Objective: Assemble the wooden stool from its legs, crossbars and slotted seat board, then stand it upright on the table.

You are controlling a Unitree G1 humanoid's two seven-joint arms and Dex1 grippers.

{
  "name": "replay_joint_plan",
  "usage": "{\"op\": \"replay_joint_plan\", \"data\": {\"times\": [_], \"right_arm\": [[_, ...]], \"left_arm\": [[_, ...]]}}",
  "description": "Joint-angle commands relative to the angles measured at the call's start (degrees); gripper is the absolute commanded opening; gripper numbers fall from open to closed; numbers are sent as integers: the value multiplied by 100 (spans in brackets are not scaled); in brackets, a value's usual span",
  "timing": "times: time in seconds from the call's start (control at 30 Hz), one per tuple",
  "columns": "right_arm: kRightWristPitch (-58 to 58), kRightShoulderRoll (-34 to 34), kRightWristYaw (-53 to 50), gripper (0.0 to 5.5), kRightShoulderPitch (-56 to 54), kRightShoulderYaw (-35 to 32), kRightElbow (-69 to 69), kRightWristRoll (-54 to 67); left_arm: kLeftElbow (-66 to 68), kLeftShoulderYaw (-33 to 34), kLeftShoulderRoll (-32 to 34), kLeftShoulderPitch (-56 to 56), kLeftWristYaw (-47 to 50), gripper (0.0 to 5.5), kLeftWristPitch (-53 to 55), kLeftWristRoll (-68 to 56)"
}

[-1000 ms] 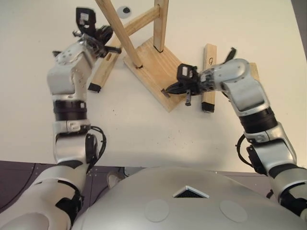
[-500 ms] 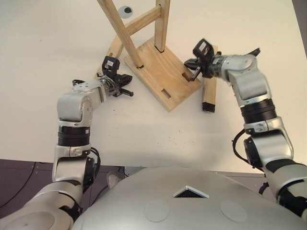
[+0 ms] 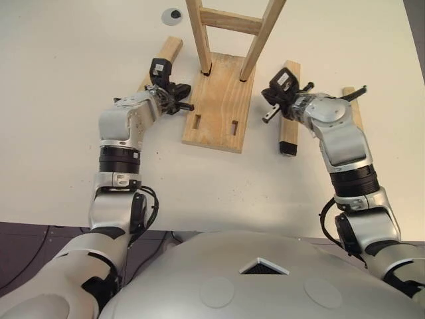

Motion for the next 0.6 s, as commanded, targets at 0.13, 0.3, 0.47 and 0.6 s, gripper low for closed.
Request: {"op": "replay_joint_plan", "data": {"times": [0.13, 0.3, 0.47, 0.6], "right_arm": [[-240, 515, -1347, 50, -525, -1883, 360, 781], [-382, -178, -1410, 122, -215, -2680, 1004, 976], [-90, -1158, -639, 207, 92, -2663, 1225, 1029], [830, -1584, 84, 273, 173, -2530, 1227, 1357]], "left_arm": [[-1850, 325, 309, 185, 98, 0, 846, -359], [-2590, 823, 118, 525, 662, 0, 972, -452], [-3518, 1489, -269, 1350, 1381, 0, 831, -457], [-3690, 1648, -600, 1657, 1685, 0, 560, -476]]}}
